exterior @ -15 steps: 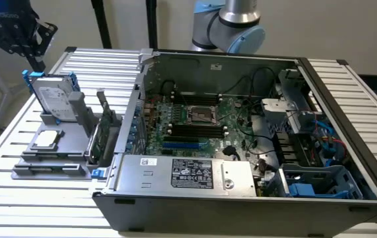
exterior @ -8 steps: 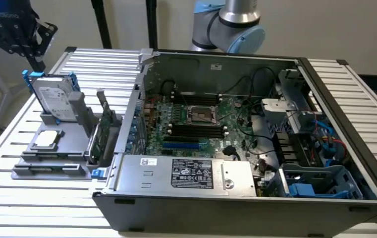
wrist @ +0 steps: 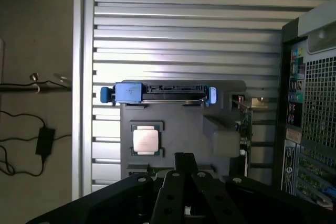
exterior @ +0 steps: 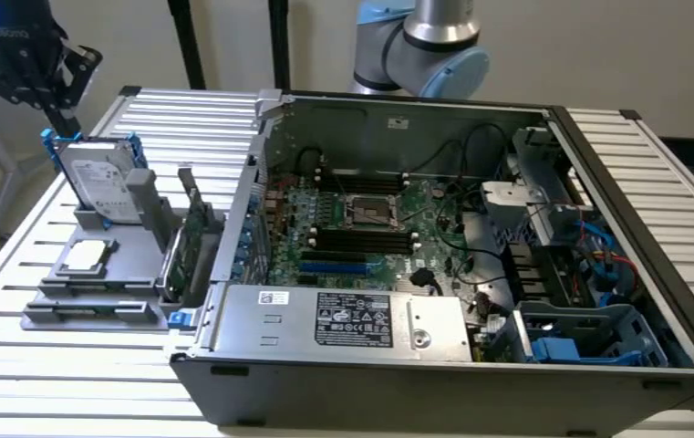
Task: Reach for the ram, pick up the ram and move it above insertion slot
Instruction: 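Reach for the ram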
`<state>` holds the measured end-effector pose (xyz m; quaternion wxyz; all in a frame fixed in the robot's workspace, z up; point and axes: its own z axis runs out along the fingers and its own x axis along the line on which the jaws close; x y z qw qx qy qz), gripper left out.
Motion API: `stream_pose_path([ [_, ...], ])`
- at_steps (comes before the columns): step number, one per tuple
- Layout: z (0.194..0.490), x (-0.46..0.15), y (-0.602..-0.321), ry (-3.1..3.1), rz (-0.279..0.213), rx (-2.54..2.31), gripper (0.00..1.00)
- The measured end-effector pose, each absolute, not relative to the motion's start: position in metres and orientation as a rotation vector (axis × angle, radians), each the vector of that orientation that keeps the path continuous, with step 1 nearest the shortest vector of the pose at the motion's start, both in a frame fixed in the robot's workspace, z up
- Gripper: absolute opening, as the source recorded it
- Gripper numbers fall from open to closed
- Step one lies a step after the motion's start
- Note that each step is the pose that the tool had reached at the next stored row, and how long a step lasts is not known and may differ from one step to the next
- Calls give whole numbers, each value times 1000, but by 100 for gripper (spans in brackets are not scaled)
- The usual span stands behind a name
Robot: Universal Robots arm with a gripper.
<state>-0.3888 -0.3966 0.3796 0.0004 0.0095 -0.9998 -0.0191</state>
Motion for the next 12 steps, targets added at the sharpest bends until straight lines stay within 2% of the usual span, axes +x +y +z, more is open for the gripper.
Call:
stream_pose_path([
  [12, 380, -389, -451, -3139, -56, 30, 11],
])
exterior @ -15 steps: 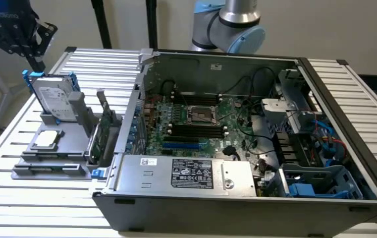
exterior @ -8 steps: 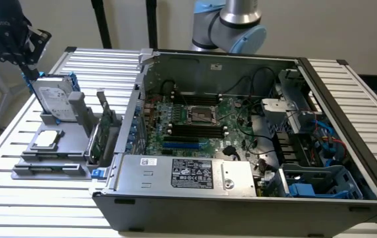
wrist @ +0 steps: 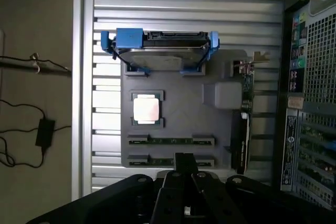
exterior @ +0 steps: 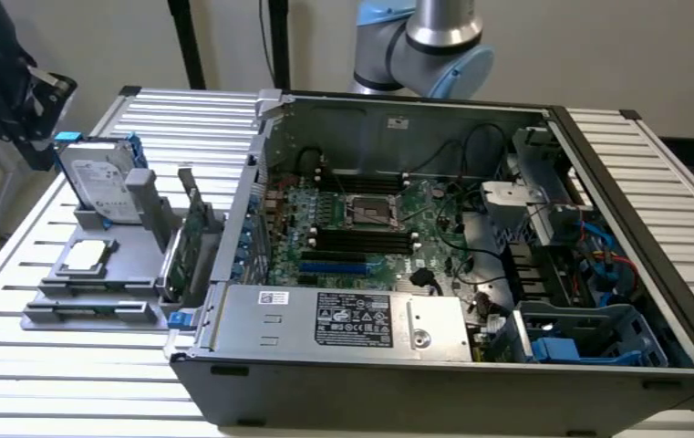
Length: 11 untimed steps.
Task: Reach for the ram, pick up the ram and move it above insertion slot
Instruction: 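Reach for the ram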
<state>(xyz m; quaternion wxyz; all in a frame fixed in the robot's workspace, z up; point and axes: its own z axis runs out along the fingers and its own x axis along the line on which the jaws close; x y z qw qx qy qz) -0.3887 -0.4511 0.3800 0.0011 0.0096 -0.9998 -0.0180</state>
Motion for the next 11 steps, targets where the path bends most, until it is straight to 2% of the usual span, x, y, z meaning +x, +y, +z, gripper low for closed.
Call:
stream_pose_path([
  [6, 380, -389, -473, -3139, -47, 30, 11],
  [11, 380, -389, -474, -3139, -47, 30, 11],
])
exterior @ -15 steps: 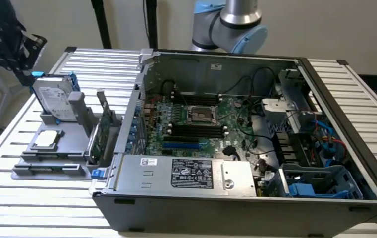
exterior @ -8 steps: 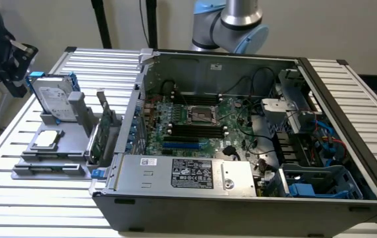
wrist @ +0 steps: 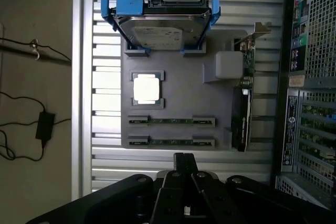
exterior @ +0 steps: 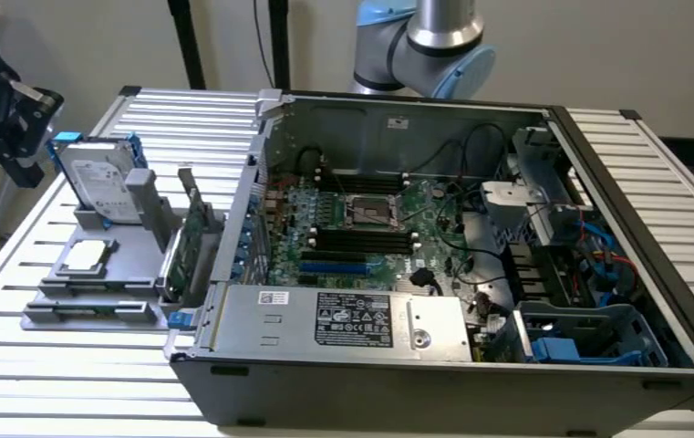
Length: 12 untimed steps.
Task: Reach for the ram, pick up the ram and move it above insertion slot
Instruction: 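Reach for the ram, then pick up the ram and move it above insertion slot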
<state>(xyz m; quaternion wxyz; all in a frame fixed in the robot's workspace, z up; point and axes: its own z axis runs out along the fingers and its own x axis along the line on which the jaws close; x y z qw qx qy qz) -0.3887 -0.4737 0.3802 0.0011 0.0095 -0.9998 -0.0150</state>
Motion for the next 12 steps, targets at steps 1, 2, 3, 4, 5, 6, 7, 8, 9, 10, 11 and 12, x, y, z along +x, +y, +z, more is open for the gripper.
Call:
stream_pose_path([
  [1, 380, -389, -474, -3139, -47, 30, 11],
  [2, 380, -389, -474, -3139, -47, 30, 11],
  [3, 380, -389, -474, -3139, -47, 30, 11],
  [4, 380, -389, -474, -3139, -47, 30, 11],
  [5, 380, -389, -474, -3139, -47, 30, 11],
  [6, 380, -389, -474, -3139, -47, 30, 11],
  [7, 380, -389, -474, -3139, -47, 30, 11],
  [8, 380, -389, -474, -3139, -47, 30, 11],
  [9, 380, -389, -474, -3139, -47, 30, 11],
  [10, 380, -389, -474, -3139, -47, 30, 11],
  [11, 380, -389, -474, -3139, -47, 30, 11],
  [12, 380, -389, -474, -3139, -47, 30, 11],
])
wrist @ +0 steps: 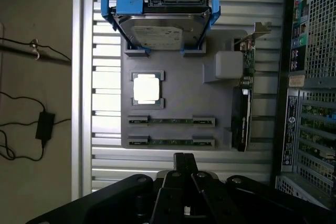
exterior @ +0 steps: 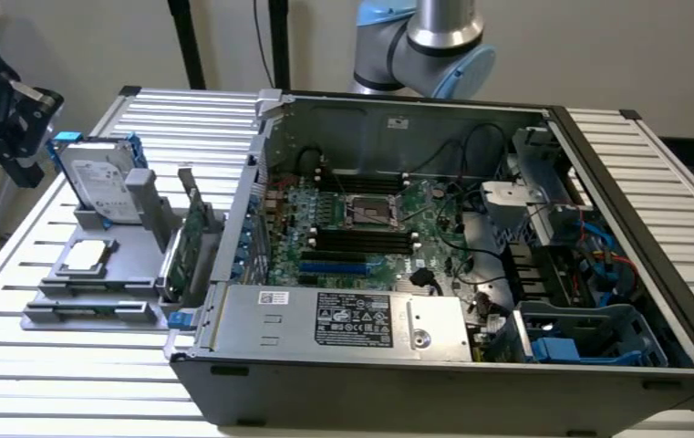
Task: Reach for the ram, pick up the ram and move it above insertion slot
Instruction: 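Pick up the ram and move it above insertion slot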
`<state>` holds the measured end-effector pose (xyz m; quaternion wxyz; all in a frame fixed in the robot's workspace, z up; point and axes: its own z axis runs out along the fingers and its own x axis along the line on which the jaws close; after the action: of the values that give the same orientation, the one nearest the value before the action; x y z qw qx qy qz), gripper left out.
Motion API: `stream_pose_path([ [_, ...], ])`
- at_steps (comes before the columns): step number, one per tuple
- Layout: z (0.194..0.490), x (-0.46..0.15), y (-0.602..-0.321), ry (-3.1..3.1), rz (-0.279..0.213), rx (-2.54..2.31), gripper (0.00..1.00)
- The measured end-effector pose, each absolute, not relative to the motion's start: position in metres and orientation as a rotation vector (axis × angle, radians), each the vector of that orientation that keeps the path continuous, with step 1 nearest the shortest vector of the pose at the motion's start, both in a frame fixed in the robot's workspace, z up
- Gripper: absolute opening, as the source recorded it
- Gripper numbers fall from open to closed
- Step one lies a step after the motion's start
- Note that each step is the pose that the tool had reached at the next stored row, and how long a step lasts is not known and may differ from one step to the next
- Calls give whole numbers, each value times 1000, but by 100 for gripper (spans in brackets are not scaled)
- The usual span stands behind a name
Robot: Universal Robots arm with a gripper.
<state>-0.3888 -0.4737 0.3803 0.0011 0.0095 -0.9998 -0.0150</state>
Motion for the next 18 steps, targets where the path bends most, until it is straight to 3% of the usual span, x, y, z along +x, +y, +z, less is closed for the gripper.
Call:
stream_pose_path([
  [18, 380, -390, -474, -3102, -46, 452, 11],
])
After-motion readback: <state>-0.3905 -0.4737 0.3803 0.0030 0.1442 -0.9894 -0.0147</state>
